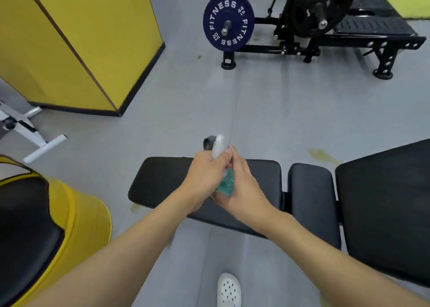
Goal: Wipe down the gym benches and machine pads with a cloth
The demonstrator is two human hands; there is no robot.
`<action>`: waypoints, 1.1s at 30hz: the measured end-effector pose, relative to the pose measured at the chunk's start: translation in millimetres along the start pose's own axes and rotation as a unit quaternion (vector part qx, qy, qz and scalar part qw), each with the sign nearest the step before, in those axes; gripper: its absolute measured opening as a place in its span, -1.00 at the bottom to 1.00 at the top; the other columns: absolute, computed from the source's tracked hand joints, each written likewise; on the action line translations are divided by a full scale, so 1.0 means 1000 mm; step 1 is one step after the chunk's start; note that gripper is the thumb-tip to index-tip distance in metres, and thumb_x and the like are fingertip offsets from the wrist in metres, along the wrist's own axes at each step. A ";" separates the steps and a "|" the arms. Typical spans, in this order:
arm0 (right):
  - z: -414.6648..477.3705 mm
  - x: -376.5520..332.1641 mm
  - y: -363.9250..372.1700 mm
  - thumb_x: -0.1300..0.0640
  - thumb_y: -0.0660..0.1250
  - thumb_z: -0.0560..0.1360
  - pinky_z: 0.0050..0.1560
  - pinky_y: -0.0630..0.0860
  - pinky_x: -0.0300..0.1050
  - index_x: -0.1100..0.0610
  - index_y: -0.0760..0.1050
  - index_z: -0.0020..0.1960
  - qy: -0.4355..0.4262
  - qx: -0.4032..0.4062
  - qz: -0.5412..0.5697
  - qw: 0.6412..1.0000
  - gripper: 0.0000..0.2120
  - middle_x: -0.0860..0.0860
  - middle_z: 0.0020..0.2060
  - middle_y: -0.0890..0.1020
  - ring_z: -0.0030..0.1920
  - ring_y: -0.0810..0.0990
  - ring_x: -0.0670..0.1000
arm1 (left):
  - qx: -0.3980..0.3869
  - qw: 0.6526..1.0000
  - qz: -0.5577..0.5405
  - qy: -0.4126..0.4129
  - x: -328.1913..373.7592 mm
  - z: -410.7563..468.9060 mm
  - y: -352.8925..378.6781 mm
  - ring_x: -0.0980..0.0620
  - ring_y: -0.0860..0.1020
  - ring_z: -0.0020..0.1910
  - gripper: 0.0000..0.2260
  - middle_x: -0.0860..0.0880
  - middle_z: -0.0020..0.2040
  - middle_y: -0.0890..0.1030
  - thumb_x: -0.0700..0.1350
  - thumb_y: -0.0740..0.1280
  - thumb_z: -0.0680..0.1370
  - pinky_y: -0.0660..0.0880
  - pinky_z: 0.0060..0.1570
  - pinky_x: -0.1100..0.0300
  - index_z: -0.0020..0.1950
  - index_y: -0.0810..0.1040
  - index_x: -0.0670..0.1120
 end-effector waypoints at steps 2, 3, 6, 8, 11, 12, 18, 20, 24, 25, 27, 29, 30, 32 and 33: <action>0.031 0.005 0.001 0.09 0.48 0.41 0.20 0.53 0.07 -0.10 0.10 0.48 0.004 0.071 -0.016 0.997 -0.21 -0.07 0.34 0.38 0.25 0.49 0.02 | -0.032 0.999 0.012 -0.005 0.002 0.025 0.005 0.07 0.60 -0.31 -0.67 -0.08 -0.32 0.61 -0.01 0.26 0.65 0.48 -0.29 0.24 -0.21 0.58 -0.17; 0.041 0.010 0.003 0.11 0.47 0.40 0.11 0.56 0.08 -0.07 0.15 0.43 0.020 0.097 -0.033 0.995 -0.28 -0.06 0.26 0.39 0.16 0.53 0.04 | -0.049 0.998 0.024 -0.009 0.002 0.035 0.006 0.08 0.56 -0.33 -0.67 -0.08 -0.33 0.57 0.00 0.25 0.65 0.46 -0.28 0.23 -0.21 0.57 -0.17; 0.063 0.030 0.012 0.22 0.39 0.39 -0.25 0.60 0.00 -0.10 0.28 0.26 0.052 0.115 -0.019 0.992 -0.46 -0.07 0.10 0.30 -0.12 0.57 0.03 | -0.121 0.991 0.060 -0.019 -0.010 0.065 0.005 0.09 0.50 -0.30 -0.60 -0.07 -0.30 0.51 0.06 0.29 0.62 0.44 -0.20 0.17 -0.13 0.55 -0.30; 0.078 0.038 0.024 0.31 0.32 0.42 -0.33 0.54 -0.21 -0.26 0.29 0.03 0.052 0.098 0.013 0.994 -0.51 -0.10 0.06 0.28 -0.18 0.54 -0.06 | -0.162 0.983 0.085 -0.021 -0.023 0.079 -0.003 0.02 0.59 -0.21 -0.50 -0.16 -0.22 0.60 0.16 0.36 0.55 0.51 -0.11 0.10 -0.01 0.58 -0.33; 0.091 0.045 0.053 0.31 0.34 0.50 -0.12 0.57 -0.26 -0.29 0.21 0.07 0.070 0.056 0.066 0.994 -0.46 -0.13 0.12 0.26 0.00 0.54 -0.17 | -0.156 0.984 0.082 -0.040 -0.050 0.092 -0.038 -0.13 0.64 -0.11 -0.44 -0.23 -0.06 0.68 0.30 0.30 0.54 0.57 0.00 0.02 0.03 0.64 -0.23; 0.093 0.047 0.064 0.24 0.36 0.53 -0.05 0.53 -0.32 -0.22 0.21 0.14 0.078 0.048 0.075 0.993 -0.53 -0.17 0.14 0.26 0.03 0.51 -0.24 | -0.121 0.989 0.066 -0.056 -0.060 0.098 -0.058 -0.06 0.63 -0.09 -0.46 -0.15 -0.07 0.68 0.29 0.23 0.59 0.54 -0.02 0.08 0.05 0.67 -0.19; 0.108 0.046 0.154 0.19 0.26 0.43 -0.18 0.48 -0.14 -0.07 0.38 0.01 0.140 -0.025 -0.056 0.988 -0.78 -0.14 -0.11 0.49 -0.18 0.50 -0.07 | 0.145 0.971 0.031 -0.187 -0.154 0.122 -0.210 0.15 0.43 -0.42 -0.76 0.07 -0.45 0.58 -0.12 0.19 0.62 0.29 -0.35 0.22 -0.06 0.65 -0.10; 0.114 0.050 0.194 0.15 0.25 0.39 -0.26 0.40 -0.08 -0.06 0.36 -0.03 0.185 -0.055 -0.103 0.976 -0.80 -0.12 -0.20 0.48 -0.25 0.46 -0.02 | 0.139 0.966 0.035 -0.216 -0.183 0.123 -0.243 -0.01 0.47 -0.37 -0.76 -0.07 -0.33 0.67 -0.14 0.19 0.60 0.32 -0.36 0.18 -0.07 0.64 -0.14; 0.123 0.059 0.270 0.13 0.25 0.39 -0.24 0.40 -0.05 0.00 0.31 -0.15 0.246 -0.099 -0.134 0.955 -0.88 -0.06 -0.23 0.46 -0.28 0.42 0.02 | 0.121 0.967 0.072 -0.211 -0.230 0.120 -0.291 -0.12 0.52 -0.34 -0.78 -0.15 -0.30 0.56 -0.19 0.21 0.57 0.43 -0.29 0.10 -0.18 0.61 -0.14; 0.124 0.061 0.286 0.14 0.24 0.38 -0.21 0.42 -0.03 0.01 0.30 -0.18 0.253 -0.103 -0.135 0.952 -0.89 -0.05 -0.23 0.46 -0.27 0.42 0.03 | 0.115 0.969 0.076 -0.206 -0.239 0.119 -0.301 -0.13 0.54 -0.32 -0.78 -0.15 -0.30 0.57 -0.18 0.20 0.57 0.46 -0.28 0.09 -0.18 0.60 -0.13; 0.127 0.062 0.311 0.14 0.23 0.38 -0.18 0.43 -0.02 0.04 0.29 -0.21 0.259 -0.103 -0.139 0.950 -0.90 -0.04 -0.22 0.46 -0.24 0.44 0.06 | 0.107 0.970 0.091 -0.198 -0.251 0.120 -0.317 -0.11 0.56 -0.29 -0.76 -0.13 -0.28 0.60 -0.17 0.18 0.59 0.47 -0.25 0.13 -0.16 0.62 -0.13; 0.126 0.064 0.326 0.13 0.26 0.40 -0.19 0.43 -0.04 0.05 0.32 -0.19 0.269 -0.099 -0.150 0.946 -0.90 -0.02 -0.20 0.49 -0.22 0.47 0.08 | 0.106 0.971 0.107 -0.188 -0.259 0.119 -0.329 -0.03 0.51 -0.31 -0.74 -0.08 -0.28 0.54 -0.16 0.18 0.60 0.41 -0.24 0.14 -0.12 0.65 -0.13; 0.125 0.066 0.332 0.12 0.28 0.41 -0.20 0.43 -0.06 0.06 0.33 -0.19 0.279 -0.098 -0.156 0.942 -0.89 -0.01 -0.21 0.50 -0.22 0.47 0.08 | 0.103 0.971 0.109 -0.186 -0.263 0.119 -0.333 0.01 0.50 -0.31 -0.74 -0.06 -0.28 0.52 -0.16 0.18 0.61 0.40 -0.24 0.15 -0.11 0.65 -0.14; 0.118 0.073 0.339 0.10 0.29 0.42 -0.23 0.44 -0.09 0.05 0.33 -0.21 0.304 -0.100 -0.168 0.933 -0.87 -0.01 -0.25 0.51 -0.26 0.49 0.08 | 0.091 0.972 0.105 -0.188 -0.269 0.117 -0.337 -0.01 0.56 -0.26 -0.75 -0.07 -0.26 0.60 -0.16 0.18 0.60 0.47 -0.19 0.11 -0.12 0.64 -0.13; 0.114 0.076 0.339 0.11 0.28 0.43 -0.24 0.44 -0.09 0.06 0.33 -0.21 0.315 -0.096 -0.168 0.929 -0.88 -0.01 -0.26 0.51 -0.27 0.49 0.08 | 0.083 0.973 0.102 -0.191 -0.271 0.116 -0.336 -0.08 0.61 -0.23 -0.76 -0.12 -0.23 0.65 -0.16 0.19 0.59 0.53 -0.15 0.05 -0.13 0.64 -0.12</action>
Point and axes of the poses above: each hand's wrist, its own z-axis towards the middle knuckle, its own y-axis out of the palm, x = y × z, the point moved 6 cm from there along z, towards the middle knuckle
